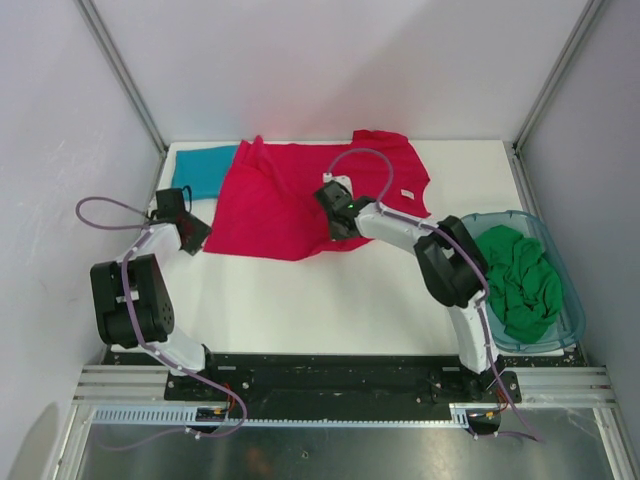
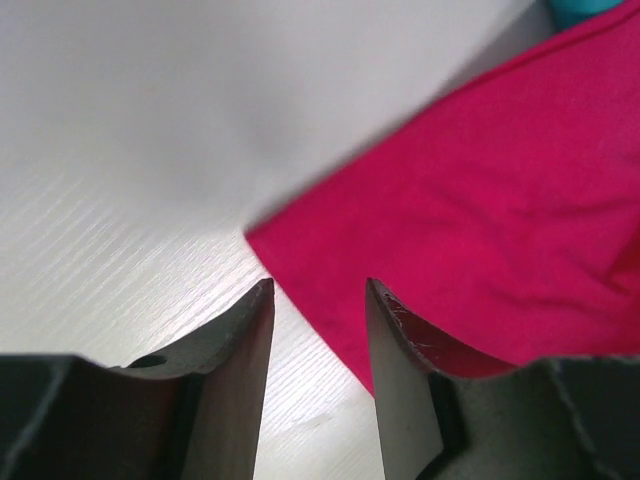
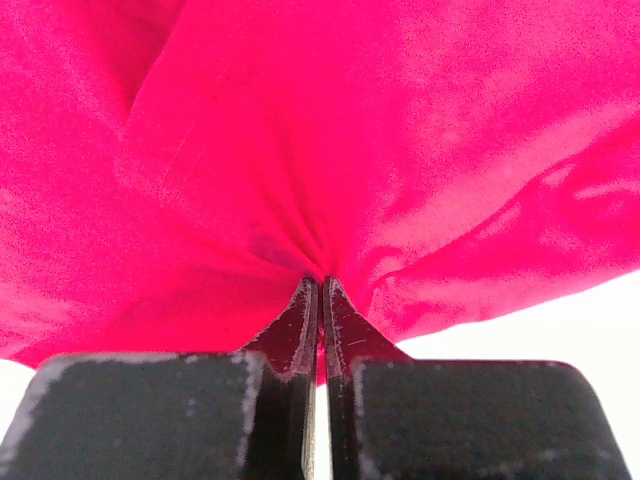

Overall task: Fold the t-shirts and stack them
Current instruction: Flatten out the tshirt

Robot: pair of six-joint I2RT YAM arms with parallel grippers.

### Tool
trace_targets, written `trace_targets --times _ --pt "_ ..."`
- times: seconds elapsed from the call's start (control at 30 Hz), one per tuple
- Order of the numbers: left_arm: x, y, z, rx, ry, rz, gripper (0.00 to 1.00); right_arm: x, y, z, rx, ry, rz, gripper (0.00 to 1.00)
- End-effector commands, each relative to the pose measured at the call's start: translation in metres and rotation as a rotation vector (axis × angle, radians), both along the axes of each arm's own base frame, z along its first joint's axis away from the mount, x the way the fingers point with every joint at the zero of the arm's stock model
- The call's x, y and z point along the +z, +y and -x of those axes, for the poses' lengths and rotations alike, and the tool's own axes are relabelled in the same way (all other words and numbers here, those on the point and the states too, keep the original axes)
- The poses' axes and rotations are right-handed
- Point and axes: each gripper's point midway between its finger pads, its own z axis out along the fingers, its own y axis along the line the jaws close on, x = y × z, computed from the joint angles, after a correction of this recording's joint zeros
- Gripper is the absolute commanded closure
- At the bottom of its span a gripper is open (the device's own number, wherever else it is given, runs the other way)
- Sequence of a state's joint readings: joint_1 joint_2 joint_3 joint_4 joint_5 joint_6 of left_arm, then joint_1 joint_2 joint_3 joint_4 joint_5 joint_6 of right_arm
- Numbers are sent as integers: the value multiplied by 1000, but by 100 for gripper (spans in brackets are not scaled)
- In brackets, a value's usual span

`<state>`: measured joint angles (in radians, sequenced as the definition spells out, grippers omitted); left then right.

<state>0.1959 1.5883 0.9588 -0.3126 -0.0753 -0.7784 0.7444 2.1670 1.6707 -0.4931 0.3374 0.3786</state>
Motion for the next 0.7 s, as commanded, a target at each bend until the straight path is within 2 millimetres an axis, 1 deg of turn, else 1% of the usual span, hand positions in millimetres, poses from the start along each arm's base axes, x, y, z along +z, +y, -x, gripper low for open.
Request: trace_targets --times 0.0,0.13,0.27,0.37,0.43,0.53,0.67 --pt "9 -2 7 3 -36 -12 54 35 -33 8 -139 -28 -75 100" --pt "-1 -12 20 -12 -9 -6 54 31 -49 26 -161 -1 -76 100" --pt "-12 -22 34 -31 20 -4 54 28 -52 36 -164 15 -97 100" --pt "-17 -31 44 -57 38 -6 55 27 -52 39 -163 20 -105 100" --pt "-17 -37 53 -62 38 -16 55 27 -51 40 -160 22 -108 100" --pt "-16 -39 65 -53 39 -37 54 28 -49 40 -154 23 -119 98" --pt "-21 -38 74 -45 61 -62 54 29 -45 40 -143 26 -137 98"
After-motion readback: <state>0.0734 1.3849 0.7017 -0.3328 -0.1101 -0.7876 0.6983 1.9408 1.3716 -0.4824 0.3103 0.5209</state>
